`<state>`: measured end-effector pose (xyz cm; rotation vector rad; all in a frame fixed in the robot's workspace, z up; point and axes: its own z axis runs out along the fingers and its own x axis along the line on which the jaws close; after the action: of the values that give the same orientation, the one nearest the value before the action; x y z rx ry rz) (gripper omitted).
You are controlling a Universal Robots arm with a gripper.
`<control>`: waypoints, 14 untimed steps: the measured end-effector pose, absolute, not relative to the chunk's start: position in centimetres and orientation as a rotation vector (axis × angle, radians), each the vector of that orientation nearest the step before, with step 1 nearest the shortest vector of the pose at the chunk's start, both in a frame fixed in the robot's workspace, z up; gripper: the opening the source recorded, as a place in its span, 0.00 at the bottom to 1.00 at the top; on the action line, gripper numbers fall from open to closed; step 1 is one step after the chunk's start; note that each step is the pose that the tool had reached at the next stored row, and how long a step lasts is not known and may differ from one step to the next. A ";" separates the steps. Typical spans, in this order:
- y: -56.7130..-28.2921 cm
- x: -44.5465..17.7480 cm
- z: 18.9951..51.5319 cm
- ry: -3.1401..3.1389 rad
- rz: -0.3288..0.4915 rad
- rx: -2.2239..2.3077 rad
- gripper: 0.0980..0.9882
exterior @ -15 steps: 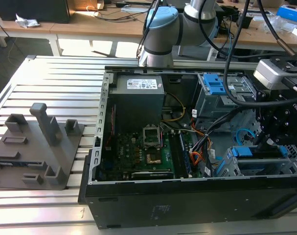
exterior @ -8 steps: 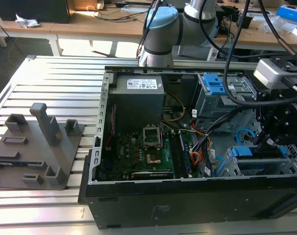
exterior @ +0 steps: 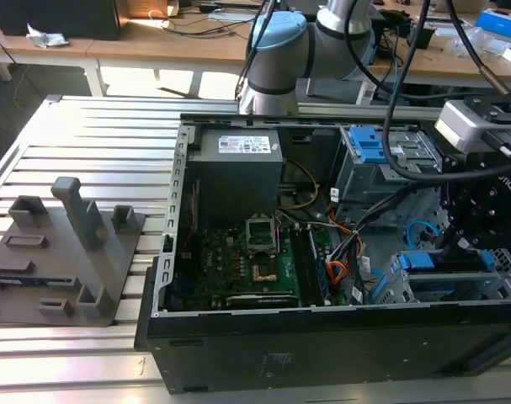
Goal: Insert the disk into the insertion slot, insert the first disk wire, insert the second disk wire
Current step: 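Insert the second disk wire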
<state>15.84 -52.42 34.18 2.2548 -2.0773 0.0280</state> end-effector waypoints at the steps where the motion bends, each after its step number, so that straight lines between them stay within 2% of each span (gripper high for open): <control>1: -52.4 15.8 34.1 -2.082 0.026 2.251 0.07; 14: -52.8 16.1 33.8 -2.086 0.012 2.251 0.07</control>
<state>16.13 -52.84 33.80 2.2515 -2.0861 0.0117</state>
